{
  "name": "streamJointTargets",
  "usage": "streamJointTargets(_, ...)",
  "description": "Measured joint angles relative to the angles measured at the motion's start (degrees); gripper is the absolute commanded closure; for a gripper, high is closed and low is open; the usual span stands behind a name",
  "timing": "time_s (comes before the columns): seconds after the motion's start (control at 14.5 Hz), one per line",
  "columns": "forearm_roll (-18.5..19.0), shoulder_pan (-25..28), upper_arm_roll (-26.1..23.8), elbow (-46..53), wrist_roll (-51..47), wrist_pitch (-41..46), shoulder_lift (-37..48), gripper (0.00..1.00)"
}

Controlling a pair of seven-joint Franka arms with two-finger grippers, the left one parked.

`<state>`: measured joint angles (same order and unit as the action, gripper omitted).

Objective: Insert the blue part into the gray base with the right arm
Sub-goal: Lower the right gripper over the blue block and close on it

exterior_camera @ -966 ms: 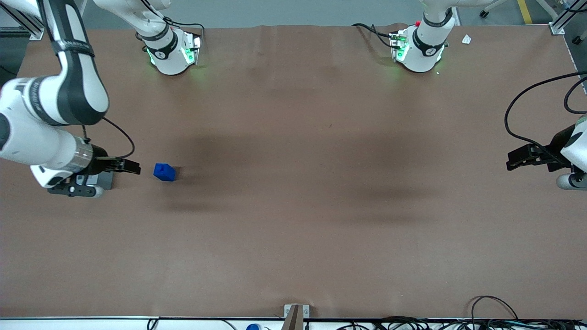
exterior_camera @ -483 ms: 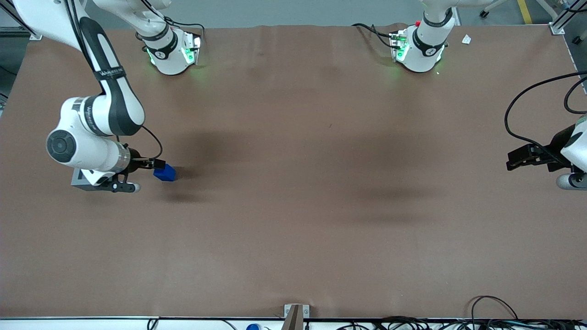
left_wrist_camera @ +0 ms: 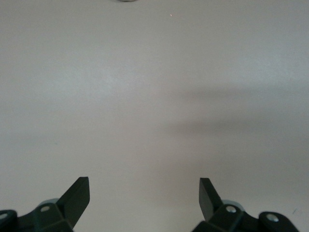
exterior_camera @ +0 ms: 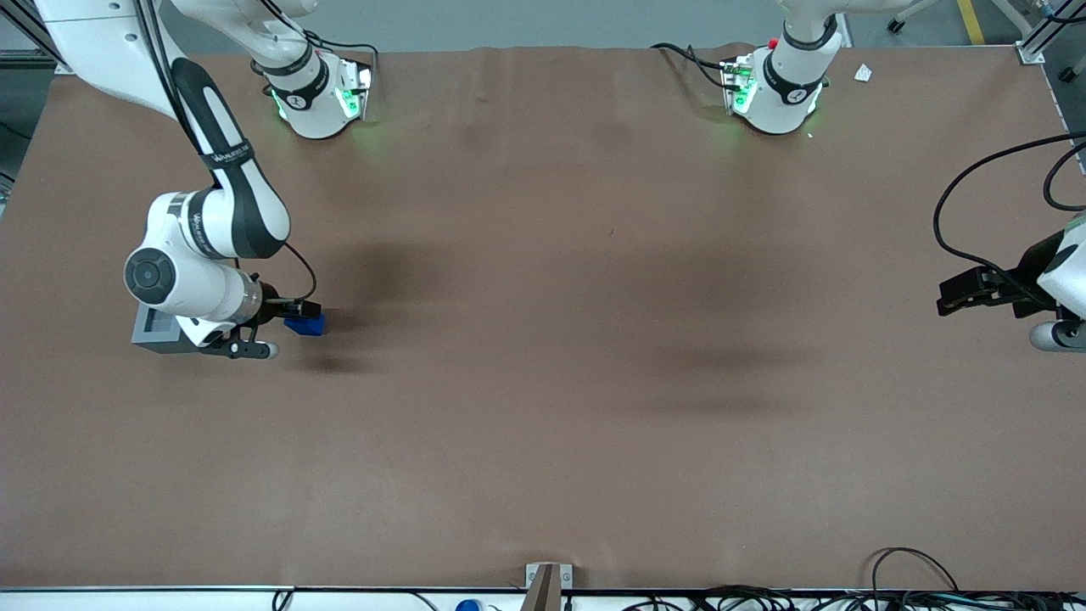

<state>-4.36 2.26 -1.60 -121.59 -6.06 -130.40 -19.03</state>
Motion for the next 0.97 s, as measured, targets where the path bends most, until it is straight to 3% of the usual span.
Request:
streamJointTargets(0.55, 0.0, 0.0, 0.0, -0.9, 0.0, -1.5, -0.8, 0.09)
streamJointTargets(0.97, 0.0, 0.0, 0.0, -1.0, 0.0, -1.6, -1.4, 0.46)
